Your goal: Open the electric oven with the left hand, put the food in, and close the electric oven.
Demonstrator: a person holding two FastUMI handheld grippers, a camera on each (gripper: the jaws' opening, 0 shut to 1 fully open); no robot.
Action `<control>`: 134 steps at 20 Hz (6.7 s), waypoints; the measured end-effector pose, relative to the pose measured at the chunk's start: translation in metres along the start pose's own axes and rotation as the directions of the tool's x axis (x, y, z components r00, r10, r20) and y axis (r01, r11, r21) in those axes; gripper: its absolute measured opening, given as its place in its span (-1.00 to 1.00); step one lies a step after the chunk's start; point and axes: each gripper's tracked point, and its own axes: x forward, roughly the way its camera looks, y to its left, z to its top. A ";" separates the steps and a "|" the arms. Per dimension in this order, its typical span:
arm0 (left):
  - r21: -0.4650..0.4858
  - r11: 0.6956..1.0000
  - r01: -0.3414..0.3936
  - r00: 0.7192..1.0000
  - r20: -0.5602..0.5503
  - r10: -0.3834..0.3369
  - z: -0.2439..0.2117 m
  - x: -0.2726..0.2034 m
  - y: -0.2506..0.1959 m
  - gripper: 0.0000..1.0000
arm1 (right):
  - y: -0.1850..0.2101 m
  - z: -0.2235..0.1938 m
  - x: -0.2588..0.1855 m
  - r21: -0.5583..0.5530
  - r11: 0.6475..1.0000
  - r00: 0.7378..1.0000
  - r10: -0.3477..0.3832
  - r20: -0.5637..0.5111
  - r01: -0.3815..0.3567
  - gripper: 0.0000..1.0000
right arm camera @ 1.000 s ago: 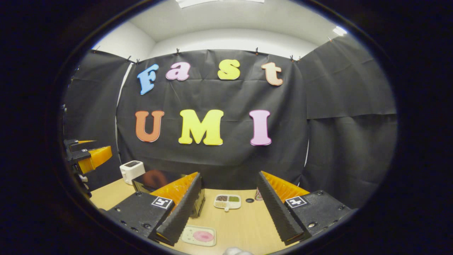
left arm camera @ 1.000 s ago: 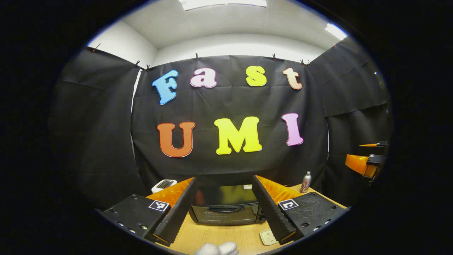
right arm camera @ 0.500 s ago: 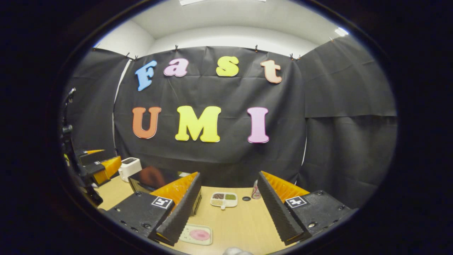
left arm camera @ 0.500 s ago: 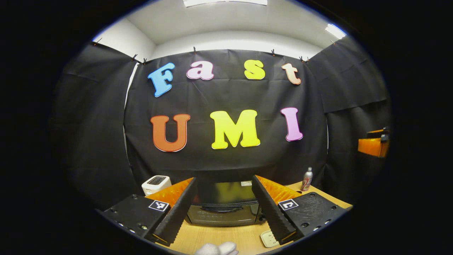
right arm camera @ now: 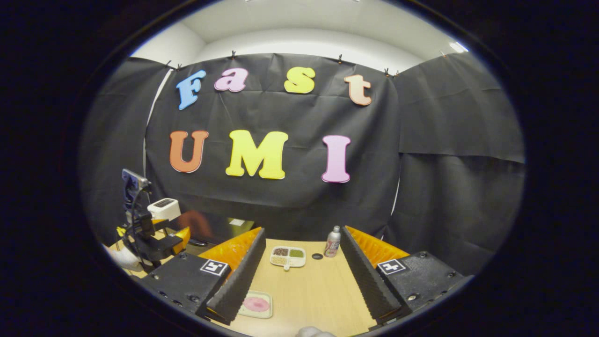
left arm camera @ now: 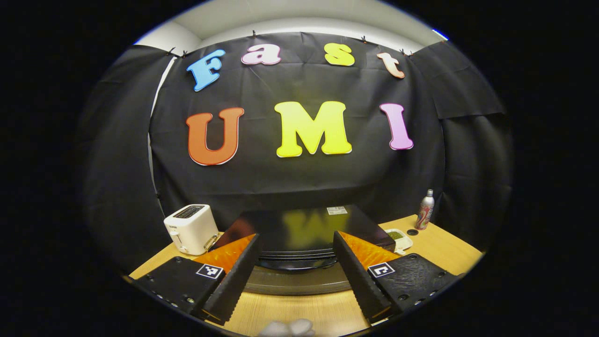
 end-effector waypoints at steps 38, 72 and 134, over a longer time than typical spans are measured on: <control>-0.034 0.998 0.049 0.946 -0.318 -0.057 -0.160 -0.091 -0.008 0.94 | 0.039 -0.048 -0.012 0.014 0.998 0.992 0.063 -0.105 -0.062 0.93; -0.039 0.980 -0.194 0.962 -0.203 0.182 -0.020 -0.188 0.016 0.94 | 0.078 -0.359 0.089 0.287 0.929 0.592 0.371 -0.716 -0.235 0.05; -0.025 0.961 -0.274 0.945 -0.193 0.265 0.022 -0.193 0.162 0.94 | 0.320 -0.276 0.199 0.885 0.385 0.745 0.502 -0.440 0.263 -0.99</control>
